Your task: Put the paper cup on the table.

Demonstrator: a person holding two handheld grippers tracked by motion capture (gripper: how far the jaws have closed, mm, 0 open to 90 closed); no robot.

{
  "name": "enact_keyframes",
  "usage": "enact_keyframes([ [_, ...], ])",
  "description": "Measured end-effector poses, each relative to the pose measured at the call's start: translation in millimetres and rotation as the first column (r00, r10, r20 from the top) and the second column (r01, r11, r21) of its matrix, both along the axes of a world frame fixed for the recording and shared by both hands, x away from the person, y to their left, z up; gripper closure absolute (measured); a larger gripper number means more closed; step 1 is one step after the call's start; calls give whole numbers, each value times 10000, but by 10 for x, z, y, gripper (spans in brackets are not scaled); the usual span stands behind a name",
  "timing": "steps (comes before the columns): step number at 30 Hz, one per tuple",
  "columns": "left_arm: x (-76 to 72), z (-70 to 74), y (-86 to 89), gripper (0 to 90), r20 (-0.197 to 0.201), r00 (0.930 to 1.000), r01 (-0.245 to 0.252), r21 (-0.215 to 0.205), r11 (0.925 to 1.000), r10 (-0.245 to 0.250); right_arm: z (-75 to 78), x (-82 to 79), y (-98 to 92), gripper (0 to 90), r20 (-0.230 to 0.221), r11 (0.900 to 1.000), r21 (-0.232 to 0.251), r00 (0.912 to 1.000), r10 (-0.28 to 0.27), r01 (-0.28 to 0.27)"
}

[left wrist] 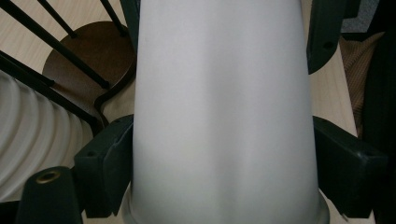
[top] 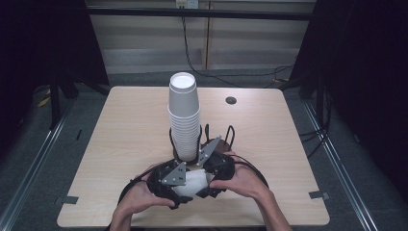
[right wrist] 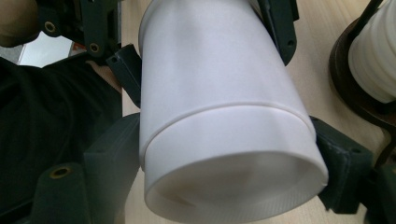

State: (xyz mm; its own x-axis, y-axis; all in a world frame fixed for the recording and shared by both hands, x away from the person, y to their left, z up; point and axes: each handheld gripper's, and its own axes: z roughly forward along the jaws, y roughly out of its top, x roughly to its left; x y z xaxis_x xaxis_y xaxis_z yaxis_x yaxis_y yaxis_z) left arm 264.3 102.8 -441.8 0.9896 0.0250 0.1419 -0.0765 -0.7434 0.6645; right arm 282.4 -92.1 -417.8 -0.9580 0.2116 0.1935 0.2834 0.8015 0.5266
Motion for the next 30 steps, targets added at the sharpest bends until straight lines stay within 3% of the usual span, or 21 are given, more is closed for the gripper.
enact_keyframes([
  [10, -8, 0, -17, 160, -76, 9999, 156, 131, 9998, -155, 15, -8, 8, 204, -50, 9999, -14, 9999, 112, -112],
  [16, -7, -13, -21, 164, -55, 9998, 190, 300, 9994, -188, 4, -12, 33, 227, -103, 9991, -392, 9998, 155, -159],
  [27, 14, 12, 24, 141, -29, 9999, 144, -516, 9986, -146, 84, -5, 3, 233, 57, 9997, -235, 10000, 77, -75],
  [30, 15, 33, 68, 134, -82, 10000, 36, -1054, 9944, -45, 85, -3, 6, 234, 56, 9996, -251, 9999, 114, -113],
])
